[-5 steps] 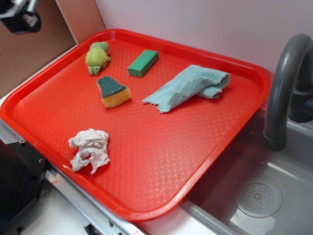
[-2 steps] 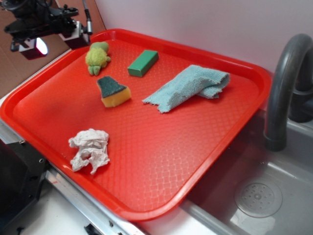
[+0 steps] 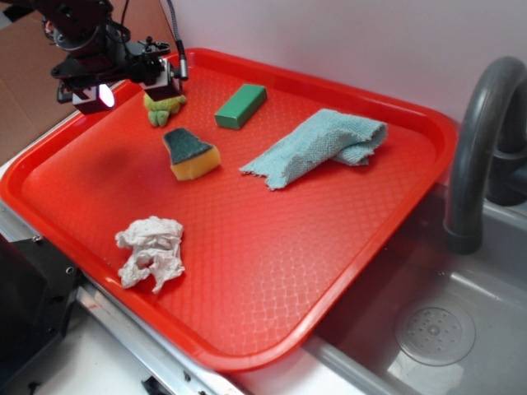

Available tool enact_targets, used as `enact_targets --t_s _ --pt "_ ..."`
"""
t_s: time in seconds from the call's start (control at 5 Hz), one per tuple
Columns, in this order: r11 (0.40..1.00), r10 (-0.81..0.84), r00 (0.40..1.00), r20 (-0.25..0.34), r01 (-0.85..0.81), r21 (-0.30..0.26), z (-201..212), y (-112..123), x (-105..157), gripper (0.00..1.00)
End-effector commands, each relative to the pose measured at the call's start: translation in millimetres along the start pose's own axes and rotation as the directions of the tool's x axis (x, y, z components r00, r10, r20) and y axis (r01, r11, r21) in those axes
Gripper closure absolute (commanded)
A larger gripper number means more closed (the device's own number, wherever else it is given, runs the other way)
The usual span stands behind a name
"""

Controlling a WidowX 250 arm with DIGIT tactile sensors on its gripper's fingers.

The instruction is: Grab the green animal.

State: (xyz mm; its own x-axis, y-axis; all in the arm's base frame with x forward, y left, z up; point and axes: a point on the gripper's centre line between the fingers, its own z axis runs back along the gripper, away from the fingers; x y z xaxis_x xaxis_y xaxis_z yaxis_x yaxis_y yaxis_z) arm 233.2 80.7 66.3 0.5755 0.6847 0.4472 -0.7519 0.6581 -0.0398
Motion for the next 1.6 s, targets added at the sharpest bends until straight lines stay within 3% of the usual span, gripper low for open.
enact_targets --t_s 0.0,0.6,0.8,1.0,1.2,1.4 --pt "0.999 0.043 0.999 0.034 -0.044 0.017 -24.9 8.2 27.0 0.00" --pt "0.999 0.034 0.999 -0.007 -0.034 -0.028 -51.7 -0.4 48.6 0.00" --pt "0.999 0.029 0.999 -0.031 -0.030 -0.027 -63.7 -1.0 50.8 0.79" --pt "0.999 0.030 0.999 -0.041 -0.031 -0.027 -69.0 -3.6 57.0 1.00" --pt "1.000 0.006 0.995 -0.099 -0.007 -0.011 -58.2 -4.2 65.2 1.00" --pt "0.996 -0.087 0.981 -0.172 0.086 -0.015 -9.3 -14.6 64.5 1.00"
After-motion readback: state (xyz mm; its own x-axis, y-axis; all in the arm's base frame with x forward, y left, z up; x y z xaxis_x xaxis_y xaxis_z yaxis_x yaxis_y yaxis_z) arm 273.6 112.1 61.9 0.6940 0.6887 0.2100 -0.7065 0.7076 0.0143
